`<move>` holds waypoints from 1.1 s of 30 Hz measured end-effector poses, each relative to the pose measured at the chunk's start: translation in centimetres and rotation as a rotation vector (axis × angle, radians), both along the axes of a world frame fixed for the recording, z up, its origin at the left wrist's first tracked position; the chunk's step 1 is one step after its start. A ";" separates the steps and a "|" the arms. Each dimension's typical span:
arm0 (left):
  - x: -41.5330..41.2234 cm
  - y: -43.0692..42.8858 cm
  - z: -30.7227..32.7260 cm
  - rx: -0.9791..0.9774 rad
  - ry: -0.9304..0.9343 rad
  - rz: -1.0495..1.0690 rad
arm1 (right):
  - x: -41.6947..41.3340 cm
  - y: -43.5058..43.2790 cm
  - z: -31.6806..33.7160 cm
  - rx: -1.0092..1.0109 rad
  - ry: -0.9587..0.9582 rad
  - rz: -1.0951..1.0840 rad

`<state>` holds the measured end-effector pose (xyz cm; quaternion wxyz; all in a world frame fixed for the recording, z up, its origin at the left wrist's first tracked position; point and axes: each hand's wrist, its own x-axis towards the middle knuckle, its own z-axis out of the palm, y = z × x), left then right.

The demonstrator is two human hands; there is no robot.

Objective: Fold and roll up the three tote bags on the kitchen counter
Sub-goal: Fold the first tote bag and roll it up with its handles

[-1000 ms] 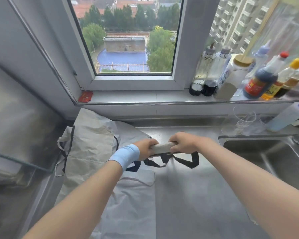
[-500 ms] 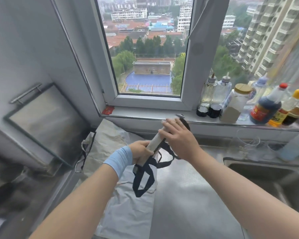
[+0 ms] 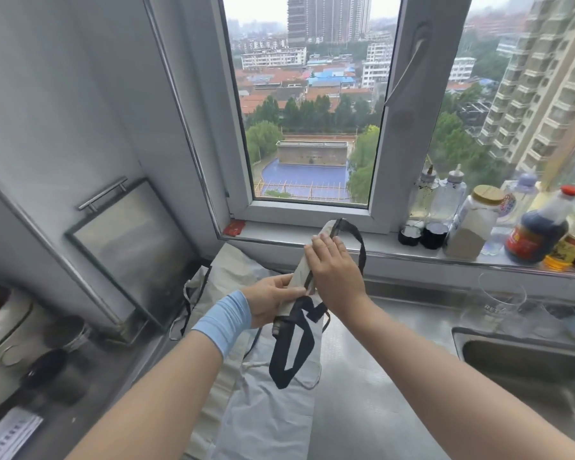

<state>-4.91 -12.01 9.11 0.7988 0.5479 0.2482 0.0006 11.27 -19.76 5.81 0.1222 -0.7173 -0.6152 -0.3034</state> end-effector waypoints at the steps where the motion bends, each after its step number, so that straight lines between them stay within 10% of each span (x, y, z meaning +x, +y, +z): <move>1: -0.4 0.5 0.1 0.026 0.006 -0.043 | 0.1 0.4 0.3 0.000 -0.014 0.008; 13: -5.9 7.6 1.7 0.114 -0.033 -0.032 | -4.1 6.3 4.1 0.035 0.140 -0.007; 25: -6.2 10.7 1.9 0.176 -0.260 0.037 | -9.0 11.0 9.9 -0.150 1.402 -0.094; 33: -5.6 11.7 2.1 0.182 -0.107 -0.048 | -7.8 10.8 11.3 -0.371 1.188 -0.263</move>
